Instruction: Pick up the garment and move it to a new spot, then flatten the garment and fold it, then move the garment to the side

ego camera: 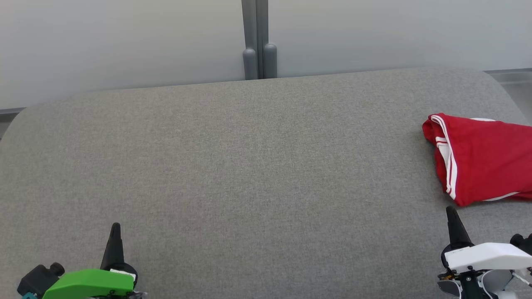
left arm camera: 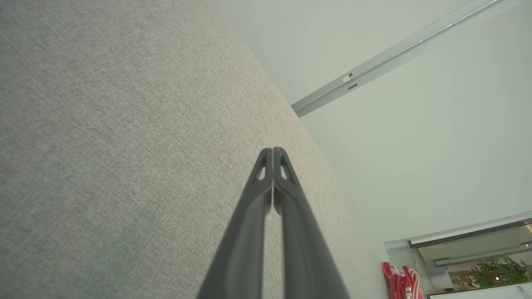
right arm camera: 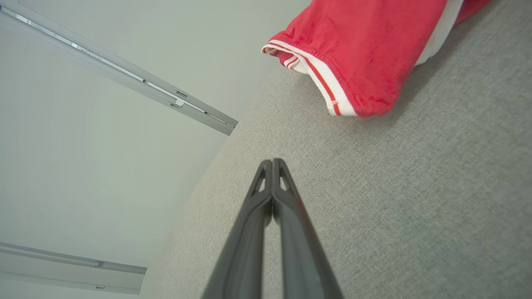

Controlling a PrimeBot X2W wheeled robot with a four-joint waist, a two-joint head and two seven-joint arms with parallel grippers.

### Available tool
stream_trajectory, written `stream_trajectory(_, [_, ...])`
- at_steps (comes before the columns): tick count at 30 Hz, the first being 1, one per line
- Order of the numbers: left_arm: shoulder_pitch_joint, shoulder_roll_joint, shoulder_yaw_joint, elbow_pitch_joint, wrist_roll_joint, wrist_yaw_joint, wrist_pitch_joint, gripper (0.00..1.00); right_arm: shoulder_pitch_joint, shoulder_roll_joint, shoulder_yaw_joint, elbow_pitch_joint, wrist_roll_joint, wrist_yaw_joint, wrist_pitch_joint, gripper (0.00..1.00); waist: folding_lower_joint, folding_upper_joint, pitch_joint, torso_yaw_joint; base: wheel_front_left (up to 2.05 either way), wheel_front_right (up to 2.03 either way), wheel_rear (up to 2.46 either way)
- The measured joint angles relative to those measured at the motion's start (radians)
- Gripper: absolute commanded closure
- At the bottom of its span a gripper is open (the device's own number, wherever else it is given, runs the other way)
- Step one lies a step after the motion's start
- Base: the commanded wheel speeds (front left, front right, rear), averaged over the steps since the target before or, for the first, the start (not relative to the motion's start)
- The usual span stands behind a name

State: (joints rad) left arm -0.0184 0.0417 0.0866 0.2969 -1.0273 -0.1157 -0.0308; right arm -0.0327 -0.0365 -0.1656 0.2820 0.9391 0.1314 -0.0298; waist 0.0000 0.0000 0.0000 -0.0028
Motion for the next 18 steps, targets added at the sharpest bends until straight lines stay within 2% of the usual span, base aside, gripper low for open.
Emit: stream_trajectory(18, [-0.023, 0.001, 0.007, -0.02, -0.187, -0.005, 0.045, 1.0, -0.019, -0.004, 0.017, -0.015, 0.218, -0.001, 0.047, 1.0, 0.0001, 0.0, 0.001, 0.001, 0.0, 0.0, 0.0])
